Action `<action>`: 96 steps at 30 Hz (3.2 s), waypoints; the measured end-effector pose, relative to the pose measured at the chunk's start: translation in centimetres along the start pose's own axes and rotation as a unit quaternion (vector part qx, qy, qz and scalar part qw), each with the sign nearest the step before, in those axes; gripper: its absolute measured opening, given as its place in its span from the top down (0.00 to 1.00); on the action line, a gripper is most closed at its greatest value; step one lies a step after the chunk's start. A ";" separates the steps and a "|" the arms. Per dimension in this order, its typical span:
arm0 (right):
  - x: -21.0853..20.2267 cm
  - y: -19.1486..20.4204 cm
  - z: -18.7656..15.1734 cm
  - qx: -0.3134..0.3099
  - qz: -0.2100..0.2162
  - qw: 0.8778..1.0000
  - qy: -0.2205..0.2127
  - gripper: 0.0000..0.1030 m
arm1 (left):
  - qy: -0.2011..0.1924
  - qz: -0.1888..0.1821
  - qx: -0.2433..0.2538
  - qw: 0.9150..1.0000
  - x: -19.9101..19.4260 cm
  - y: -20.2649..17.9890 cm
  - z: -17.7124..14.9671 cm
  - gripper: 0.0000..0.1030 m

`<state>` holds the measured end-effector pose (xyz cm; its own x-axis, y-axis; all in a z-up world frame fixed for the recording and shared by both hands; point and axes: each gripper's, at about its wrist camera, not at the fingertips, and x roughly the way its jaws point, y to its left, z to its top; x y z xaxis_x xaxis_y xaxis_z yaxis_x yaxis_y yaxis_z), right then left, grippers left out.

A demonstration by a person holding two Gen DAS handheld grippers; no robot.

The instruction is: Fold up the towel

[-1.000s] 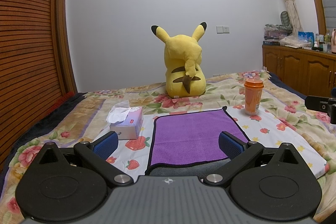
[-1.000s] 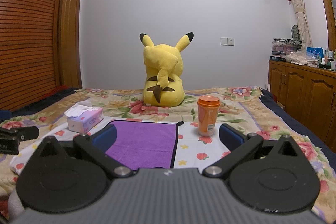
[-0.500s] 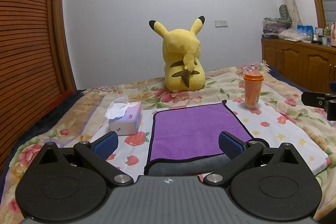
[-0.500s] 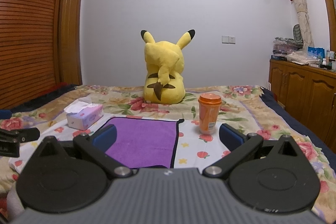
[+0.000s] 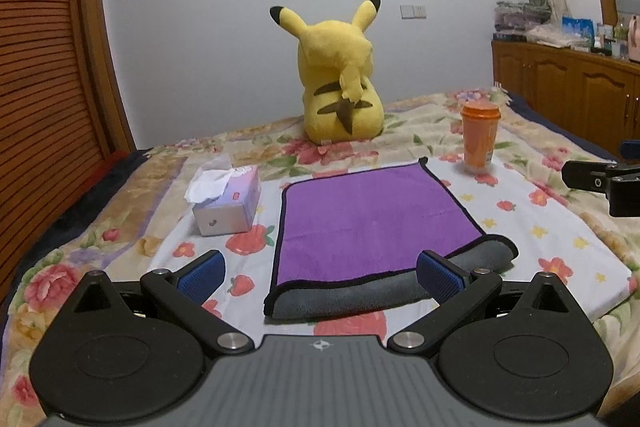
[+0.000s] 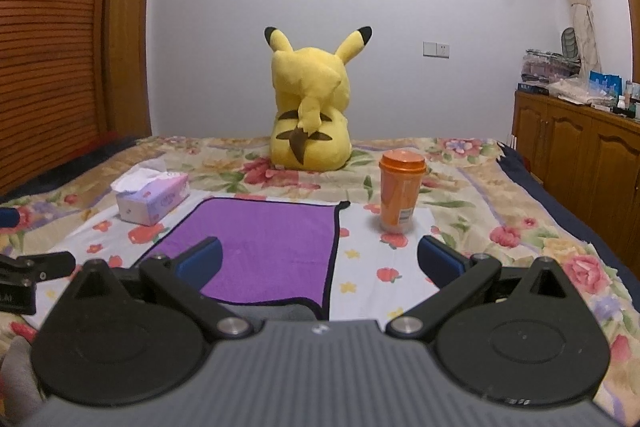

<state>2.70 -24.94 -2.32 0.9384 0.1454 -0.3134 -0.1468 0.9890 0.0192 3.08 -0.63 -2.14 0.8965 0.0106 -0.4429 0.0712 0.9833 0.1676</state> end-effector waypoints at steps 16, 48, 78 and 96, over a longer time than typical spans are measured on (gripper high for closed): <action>2.7 -0.1 -0.2 0.001 -0.003 0.999 0.032 0.00 | 0.041 0.008 0.002 0.999 3.4 1.2 0.4 0.00; 8.2 0.5 -0.3 -0.016 0.031 0.996 0.077 0.00 | 0.109 -0.005 -0.004 0.994 12.3 6.4 0.9 0.01; 13.7 0.6 -2.8 -0.019 0.062 0.981 0.185 0.13 | 0.195 -0.108 0.017 0.975 17.0 6.2 -1.6 0.51; 15.4 -0.5 -4.0 0.025 0.101 0.962 0.252 0.39 | 0.204 -0.105 0.016 0.973 17.2 6.1 -2.1 0.64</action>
<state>15.98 -23.28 -10.98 0.6203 0.3148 -0.7184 -0.2833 0.9440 0.1691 18.07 5.96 -10.58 0.6119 -0.1128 -0.7829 0.2548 0.9651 0.0600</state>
